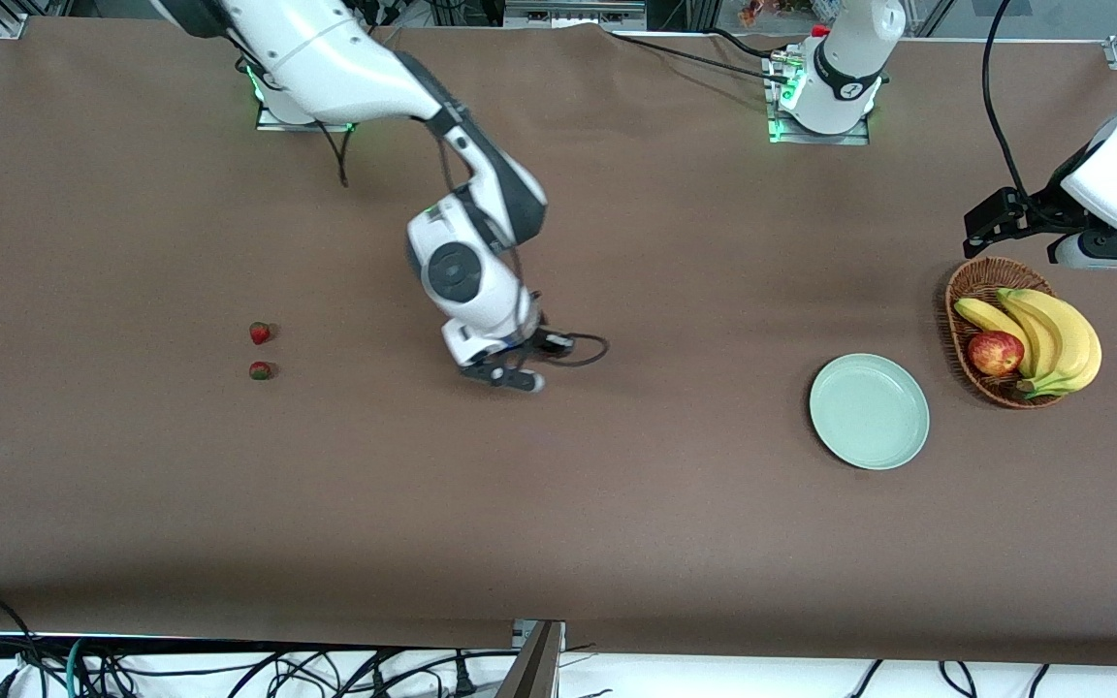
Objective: Collect all strawberries into plate
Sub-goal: 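Carry the strawberry to mid-table with the right gripper and release it, then grasp the strawberry with the left gripper while the right gripper grasps another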
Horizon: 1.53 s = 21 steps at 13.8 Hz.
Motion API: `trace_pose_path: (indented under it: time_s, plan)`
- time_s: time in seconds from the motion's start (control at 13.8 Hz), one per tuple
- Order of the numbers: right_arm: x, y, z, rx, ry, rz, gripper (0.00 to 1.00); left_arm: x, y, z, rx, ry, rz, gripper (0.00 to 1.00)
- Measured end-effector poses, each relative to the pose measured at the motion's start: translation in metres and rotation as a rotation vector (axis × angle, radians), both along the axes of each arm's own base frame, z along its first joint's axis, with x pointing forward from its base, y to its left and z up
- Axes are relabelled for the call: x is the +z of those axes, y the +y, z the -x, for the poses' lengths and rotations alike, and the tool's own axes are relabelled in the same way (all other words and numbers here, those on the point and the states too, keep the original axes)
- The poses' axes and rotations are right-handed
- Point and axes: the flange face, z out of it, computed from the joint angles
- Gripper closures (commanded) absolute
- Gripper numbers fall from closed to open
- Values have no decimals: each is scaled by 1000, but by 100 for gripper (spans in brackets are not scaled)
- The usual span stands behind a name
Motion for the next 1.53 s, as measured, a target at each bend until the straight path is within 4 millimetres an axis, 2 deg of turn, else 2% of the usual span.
trace_pose_path:
  time_s: [0.15,0.22,0.29,0.36,0.58,0.73,0.87,0.95,1.02,1.16,1.24,1.38,1.53]
  plan:
    - [-18,37,16,-29,-20,-34,95,0,0,0,0,0,0,0]
    - [-25,49,20,-31,-23,-42,92,0,0,0,0,0,0,0]
    - [-30,55,21,-29,-24,-46,61,0,0,0,0,0,0,0]
    - [-32,57,20,-28,-26,-49,1,0,0,0,0,0,0,0]
    - [-29,58,17,-26,-35,-55,0,0,0,0,0,0,0,0]
    - [-20,54,8,-18,-39,-45,0,0,0,0,0,0,0,0]
    - [-1,33,-12,67,3,28,0,0,0,0,0,1,0,0]
    - [17,10,-29,131,33,65,0,0,-1,0,0,1,2,0]
    - [36,-22,-49,186,68,92,0,-2,-1,0,-2,6,4,0]
    - [71,-102,-85,248,152,123,0,-13,-6,-3,-10,35,5,0]
    - [81,-146,-100,264,198,137,0,-29,-12,-7,-23,66,5,0]
    - [86,-233,-123,310,275,179,0,-81,-41,-24,-75,156,8,0]
    - [75,-306,-135,368,322,233,0,-144,-94,-38,-157,244,13,0]
